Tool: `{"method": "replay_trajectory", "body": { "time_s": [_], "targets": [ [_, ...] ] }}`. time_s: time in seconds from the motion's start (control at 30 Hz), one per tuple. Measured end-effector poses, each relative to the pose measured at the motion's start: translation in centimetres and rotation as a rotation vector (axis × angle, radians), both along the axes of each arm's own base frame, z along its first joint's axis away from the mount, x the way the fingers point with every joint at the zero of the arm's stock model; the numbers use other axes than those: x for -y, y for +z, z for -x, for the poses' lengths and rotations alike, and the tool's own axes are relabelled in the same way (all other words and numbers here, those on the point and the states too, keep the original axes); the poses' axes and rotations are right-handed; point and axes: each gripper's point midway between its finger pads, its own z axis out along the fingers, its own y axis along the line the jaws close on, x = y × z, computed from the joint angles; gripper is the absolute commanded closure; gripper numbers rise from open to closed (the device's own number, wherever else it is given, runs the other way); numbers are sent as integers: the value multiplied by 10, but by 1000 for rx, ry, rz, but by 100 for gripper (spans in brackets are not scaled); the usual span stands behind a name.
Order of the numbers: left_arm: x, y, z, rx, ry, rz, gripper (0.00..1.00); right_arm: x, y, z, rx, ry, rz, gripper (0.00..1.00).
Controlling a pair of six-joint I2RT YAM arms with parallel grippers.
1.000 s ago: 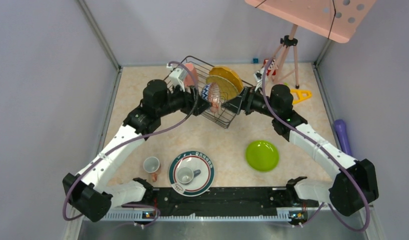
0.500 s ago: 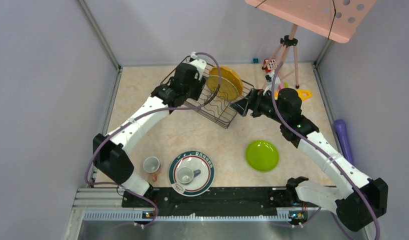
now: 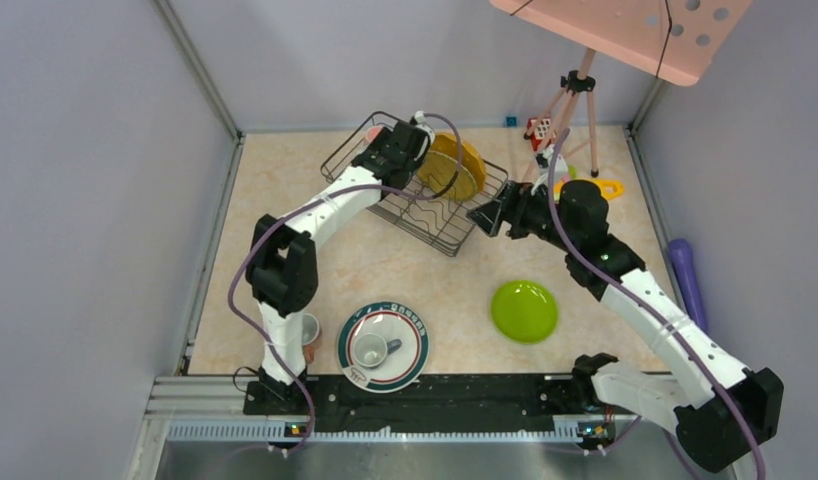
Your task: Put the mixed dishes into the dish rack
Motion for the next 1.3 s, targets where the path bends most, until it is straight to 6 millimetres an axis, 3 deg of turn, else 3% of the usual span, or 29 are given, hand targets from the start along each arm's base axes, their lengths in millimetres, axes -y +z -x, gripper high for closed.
{"method": "replay_trajectory", "body": {
  "time_s": [0.1, 0.2, 0.47, 0.63, 0.67, 0.8, 0.83, 0.97, 1.1, 1.3],
  "targets": [
    [1, -24, -6, -43, -7, -36, 100, 4, 0, 4, -7, -9, 8, 19],
    [2, -40, -7, -75, -16, -48, 100, 8, 14, 10, 12, -18, 0, 18],
    [11, -59, -16, -112, -27, -51, 100, 23, 95, 38, 170, -36, -108, 9],
    [14, -75, -15, -152, -28, -52, 99, 35, 116, 50, 228, -67, -134, 9],
    [14, -78, -15, -161, -27, -56, 91, 37, 117, 51, 232, -73, -135, 9],
    [14, -83, -18, -175, -11, -70, 40, 38, 113, 49, 220, -85, -127, 8],
    [14, -83, -18, -175, -8, -69, 35, 39, 112, 49, 214, -88, -123, 9],
    [13, -84, -16, -180, -4, -68, 30, 38, 101, 45, 179, -95, -103, 8],
    [14, -85, -15, -185, -1, -60, 7, 38, 99, 44, 170, -99, -97, 8],
    [19, -92, -8, -228, -11, -12, 3, 39, 96, 44, 160, -101, -91, 8]
  ]
}}
